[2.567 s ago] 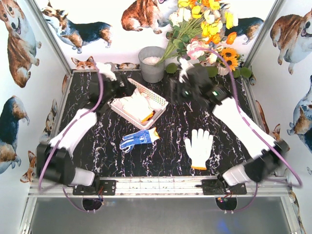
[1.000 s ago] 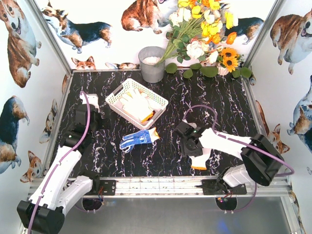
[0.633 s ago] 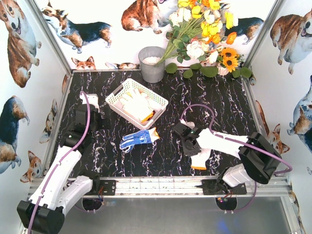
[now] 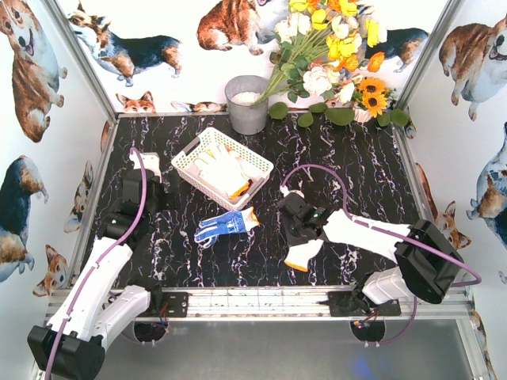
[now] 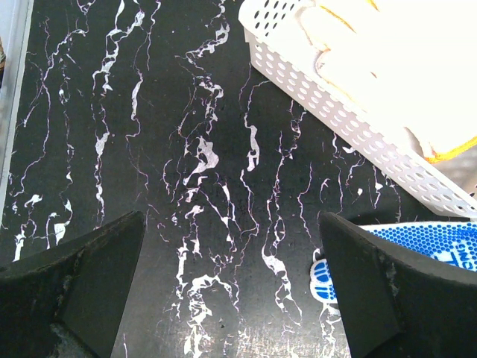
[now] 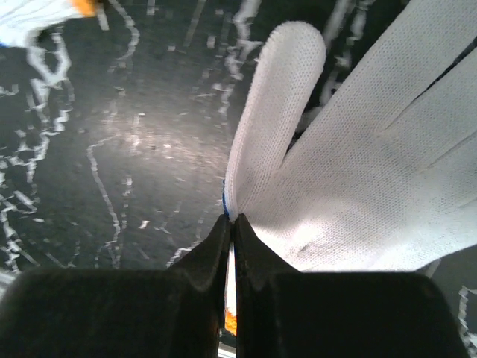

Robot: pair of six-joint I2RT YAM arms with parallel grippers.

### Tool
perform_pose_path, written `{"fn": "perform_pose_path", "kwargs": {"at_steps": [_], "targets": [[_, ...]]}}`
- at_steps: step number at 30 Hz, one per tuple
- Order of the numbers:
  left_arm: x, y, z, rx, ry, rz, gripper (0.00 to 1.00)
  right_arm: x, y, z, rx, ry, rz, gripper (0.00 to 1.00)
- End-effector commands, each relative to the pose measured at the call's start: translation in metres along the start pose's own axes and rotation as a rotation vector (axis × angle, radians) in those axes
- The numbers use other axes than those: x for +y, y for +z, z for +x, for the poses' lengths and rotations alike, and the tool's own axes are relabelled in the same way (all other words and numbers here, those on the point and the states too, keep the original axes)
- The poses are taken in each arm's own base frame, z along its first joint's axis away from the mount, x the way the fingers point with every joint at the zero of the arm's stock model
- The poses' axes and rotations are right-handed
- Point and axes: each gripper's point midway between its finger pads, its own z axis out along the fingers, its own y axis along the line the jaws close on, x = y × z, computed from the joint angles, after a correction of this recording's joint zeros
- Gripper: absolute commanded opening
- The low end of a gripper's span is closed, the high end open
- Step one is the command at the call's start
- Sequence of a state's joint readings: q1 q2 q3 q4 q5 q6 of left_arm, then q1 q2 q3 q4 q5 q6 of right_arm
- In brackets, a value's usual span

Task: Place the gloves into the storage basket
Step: Move the glove to the center of the board.

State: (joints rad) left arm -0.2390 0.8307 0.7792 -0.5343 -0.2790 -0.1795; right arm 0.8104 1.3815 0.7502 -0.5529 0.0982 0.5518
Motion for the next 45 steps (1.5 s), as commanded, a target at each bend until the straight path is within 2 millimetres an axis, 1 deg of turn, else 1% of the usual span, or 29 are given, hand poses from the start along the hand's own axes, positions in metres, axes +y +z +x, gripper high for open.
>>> {"fn": "perform_pose_path", "kwargs": {"at_steps": [1,6,12,14,17,20,23,25,27,28,30,32,33,34,35,39,41,43,45], "targets": [[0.002,-0.002,-0.01,-0.034,-0.005,-0.008,0.96,0.044,-0.001,-0.014,-0.069,-0.026,-0.216,0.0],[0.002,-0.001,-0.008,-0.029,-0.003,-0.009,0.96,0.075,0.003,-0.007,-0.048,-0.095,-0.318,0.0],[0.002,-0.001,-0.008,-0.027,-0.001,-0.01,0.96,0.101,0.012,0.006,0.003,-0.202,-0.357,0.0],[0.002,-0.001,-0.008,-0.027,-0.001,-0.011,0.96,0.106,0.013,0.009,0.012,-0.224,-0.358,0.0],[0.002,-0.001,-0.008,-0.027,-0.001,-0.011,0.96,0.107,0.013,0.01,0.009,-0.231,-0.357,0.0],[-0.001,0.0,-0.007,-0.021,0.0,0.005,0.96,0.106,0.006,0.009,-0.015,-0.222,-0.362,0.01],[-0.011,-0.002,-0.005,-0.012,-0.034,0.059,0.96,0.105,-0.011,0.001,-0.064,-0.211,-0.375,0.22],[-0.026,-0.004,0.0,0.009,-0.088,0.133,0.95,0.102,-0.025,-0.004,-0.096,-0.205,-0.375,0.36],[-0.042,-0.001,0.019,0.049,-0.163,0.209,0.94,0.098,-0.04,-0.013,-0.147,-0.2,-0.371,0.51],[-0.052,-0.001,0.026,0.063,-0.203,0.257,0.93,0.095,-0.047,-0.016,-0.172,-0.193,-0.365,0.55],[-0.07,0.0,0.039,0.083,-0.275,0.342,0.92,0.086,-0.059,-0.02,-0.213,-0.177,-0.348,0.59],[-0.087,0.002,0.053,0.114,-0.316,0.417,0.91,0.077,-0.065,-0.024,-0.248,-0.156,-0.348,0.61],[-0.092,0.005,0.063,0.141,-0.322,0.434,0.9,0.074,-0.075,-0.029,-0.29,-0.135,-0.364,0.62],[-0.098,0.006,0.07,0.157,-0.32,0.448,0.9,0.069,-0.076,-0.03,-0.306,-0.12,-0.364,0.62],[-0.103,0.009,0.081,0.194,-0.313,0.446,0.89,0.064,-0.077,-0.03,-0.315,-0.104,-0.368,0.63],[-0.115,0.013,0.119,0.324,-0.284,0.402,0.88,0.046,-0.079,-0.032,-0.339,-0.032,-0.373,0.63],[-0.122,0.013,0.133,0.358,-0.289,0.401,0.86,0.041,-0.078,-0.029,-0.343,-0.017,-0.369,0.63],[-0.129,0.01,0.141,0.372,-0.295,0.41,0.86,0.037,-0.077,-0.026,-0.341,-0.01,-0.365,0.63],[-0.131,0.009,0.148,0.382,-0.291,0.4,0.86,0.036,-0.075,-0.022,-0.337,-0.001,-0.365,0.63]]}}
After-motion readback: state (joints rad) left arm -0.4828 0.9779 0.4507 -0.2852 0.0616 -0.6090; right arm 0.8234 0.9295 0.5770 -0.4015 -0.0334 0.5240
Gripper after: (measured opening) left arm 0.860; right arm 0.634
